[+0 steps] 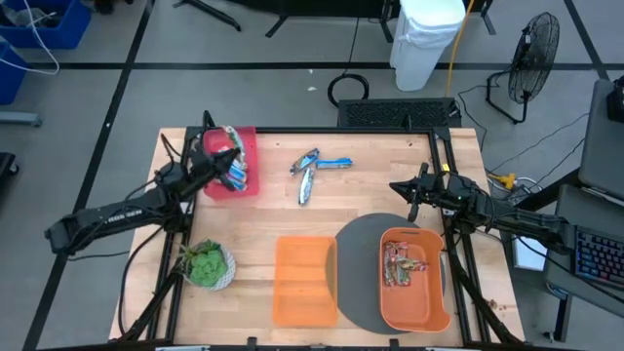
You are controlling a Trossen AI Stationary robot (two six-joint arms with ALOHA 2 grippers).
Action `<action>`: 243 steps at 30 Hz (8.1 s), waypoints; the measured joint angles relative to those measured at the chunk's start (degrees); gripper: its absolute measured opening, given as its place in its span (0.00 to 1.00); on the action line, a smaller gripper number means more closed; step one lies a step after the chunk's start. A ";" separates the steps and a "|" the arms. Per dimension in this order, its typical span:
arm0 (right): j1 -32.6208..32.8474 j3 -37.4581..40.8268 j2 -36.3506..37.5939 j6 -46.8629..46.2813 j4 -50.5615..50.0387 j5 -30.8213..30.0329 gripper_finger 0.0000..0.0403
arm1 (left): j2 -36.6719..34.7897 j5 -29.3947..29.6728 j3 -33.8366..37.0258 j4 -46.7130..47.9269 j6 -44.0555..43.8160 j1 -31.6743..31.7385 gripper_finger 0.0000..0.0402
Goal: Pick and place Granola Bars by type
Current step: Put the yellow granola bar into the red bin, then put the right blue granola bar into the left orange bin
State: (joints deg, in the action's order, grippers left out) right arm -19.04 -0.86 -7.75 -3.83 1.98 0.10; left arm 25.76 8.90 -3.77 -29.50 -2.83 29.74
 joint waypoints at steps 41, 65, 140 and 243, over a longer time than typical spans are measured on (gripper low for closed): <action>0.00 0.01 0.00 0.00 -0.02 0.00 0.00 | 27.97 10.05 -43.55 62.11 -20.14 9.74 0.01; 0.01 0.00 0.00 0.00 -0.02 0.00 0.00 | 62.05 1.41 -45.40 62.42 -23.41 15.45 0.01; -0.01 0.01 0.02 0.00 -0.02 0.00 0.00 | -18.44 -0.78 0.99 23.88 -3.52 -31.02 0.18; -10.49 -68.89 -94.29 9.50 -23.53 -1.42 0.11 | -20.09 -0.93 3.13 26.32 -4.92 -31.00 0.18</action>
State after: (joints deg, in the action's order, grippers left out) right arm -29.53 -69.76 -102.04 5.67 -21.55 -1.32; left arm 5.67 7.97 -0.64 -3.18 -7.75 -1.26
